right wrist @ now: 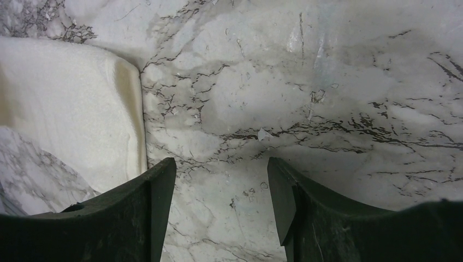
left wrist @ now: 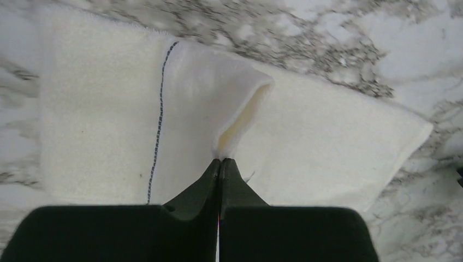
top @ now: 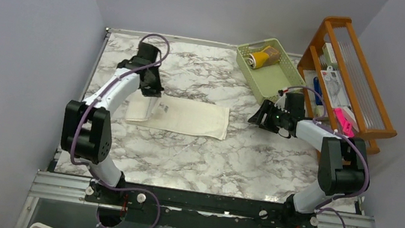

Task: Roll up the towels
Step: Fold the towel at the center of the board.

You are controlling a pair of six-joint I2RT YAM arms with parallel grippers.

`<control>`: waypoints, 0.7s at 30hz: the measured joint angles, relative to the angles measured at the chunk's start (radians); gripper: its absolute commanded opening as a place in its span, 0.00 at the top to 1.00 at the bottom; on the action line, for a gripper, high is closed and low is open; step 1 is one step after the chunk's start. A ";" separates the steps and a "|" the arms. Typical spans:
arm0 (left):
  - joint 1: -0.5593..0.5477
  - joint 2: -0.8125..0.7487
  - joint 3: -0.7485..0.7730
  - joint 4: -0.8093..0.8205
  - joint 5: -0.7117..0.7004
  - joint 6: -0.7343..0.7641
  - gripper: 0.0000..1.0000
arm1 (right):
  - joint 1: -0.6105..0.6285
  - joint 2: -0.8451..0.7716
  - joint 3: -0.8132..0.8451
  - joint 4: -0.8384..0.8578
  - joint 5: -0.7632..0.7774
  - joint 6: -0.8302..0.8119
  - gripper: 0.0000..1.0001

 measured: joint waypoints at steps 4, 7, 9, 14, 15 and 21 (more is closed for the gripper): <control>-0.145 0.076 0.075 -0.012 0.017 -0.061 1.00 | 0.000 0.000 0.000 0.000 0.001 -0.001 0.37; -0.235 0.150 0.163 -0.017 0.037 -0.102 1.00 | 0.000 0.000 0.000 0.000 0.004 -0.003 0.37; -0.270 0.188 0.213 -0.017 0.053 -0.121 1.00 | 0.000 -0.003 0.000 -0.001 0.005 -0.006 0.37; -0.341 0.265 0.312 -0.015 0.099 -0.159 1.00 | 0.000 -0.011 -0.001 -0.002 0.010 -0.008 0.37; -0.350 0.278 0.327 -0.015 0.108 -0.165 1.00 | 0.000 -0.013 -0.001 -0.002 0.011 -0.008 0.37; -0.391 0.333 0.398 -0.022 0.174 -0.194 1.00 | 0.000 -0.017 -0.002 -0.002 0.016 -0.008 0.37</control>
